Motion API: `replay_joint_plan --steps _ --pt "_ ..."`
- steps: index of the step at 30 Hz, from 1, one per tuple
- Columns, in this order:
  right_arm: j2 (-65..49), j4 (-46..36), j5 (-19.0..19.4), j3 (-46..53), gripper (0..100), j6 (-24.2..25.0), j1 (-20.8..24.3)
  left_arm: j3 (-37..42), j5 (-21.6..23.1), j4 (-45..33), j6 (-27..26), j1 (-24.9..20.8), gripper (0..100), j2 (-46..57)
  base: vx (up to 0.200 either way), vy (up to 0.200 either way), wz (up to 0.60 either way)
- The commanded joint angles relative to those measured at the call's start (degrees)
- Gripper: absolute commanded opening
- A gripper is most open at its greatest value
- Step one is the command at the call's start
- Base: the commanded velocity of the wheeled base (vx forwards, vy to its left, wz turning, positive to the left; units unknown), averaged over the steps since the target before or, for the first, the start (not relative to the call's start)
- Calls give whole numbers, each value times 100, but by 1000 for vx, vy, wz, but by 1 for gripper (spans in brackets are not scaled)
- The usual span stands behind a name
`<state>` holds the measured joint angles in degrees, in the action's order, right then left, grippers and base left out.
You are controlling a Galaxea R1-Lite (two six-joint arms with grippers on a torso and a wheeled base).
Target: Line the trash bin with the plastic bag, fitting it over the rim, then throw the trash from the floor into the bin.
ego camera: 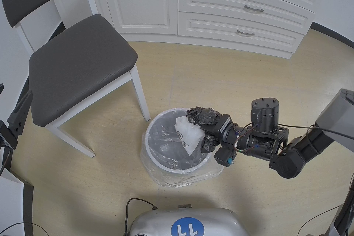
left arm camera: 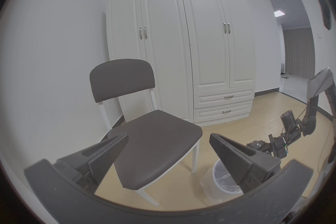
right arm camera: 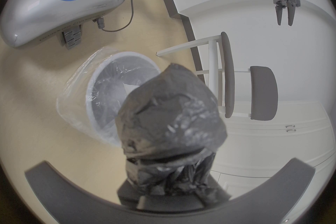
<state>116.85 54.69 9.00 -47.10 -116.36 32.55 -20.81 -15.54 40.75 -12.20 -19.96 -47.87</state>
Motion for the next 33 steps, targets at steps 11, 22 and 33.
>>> replay_joint_plan --steps 11,22,33 --pt "1332 183 -144 -853 0 412 349 -28 7 -6 16 9 100 -20 0 0 0" --pt "1763 156 -153 -1187 0 483 313 -46 16 -6 25 150 100 -29 0 0 0" --pt "2070 130 -205 -1583 0 474 -117 -37 16 -24 25 159 100 -47 0 0 0"
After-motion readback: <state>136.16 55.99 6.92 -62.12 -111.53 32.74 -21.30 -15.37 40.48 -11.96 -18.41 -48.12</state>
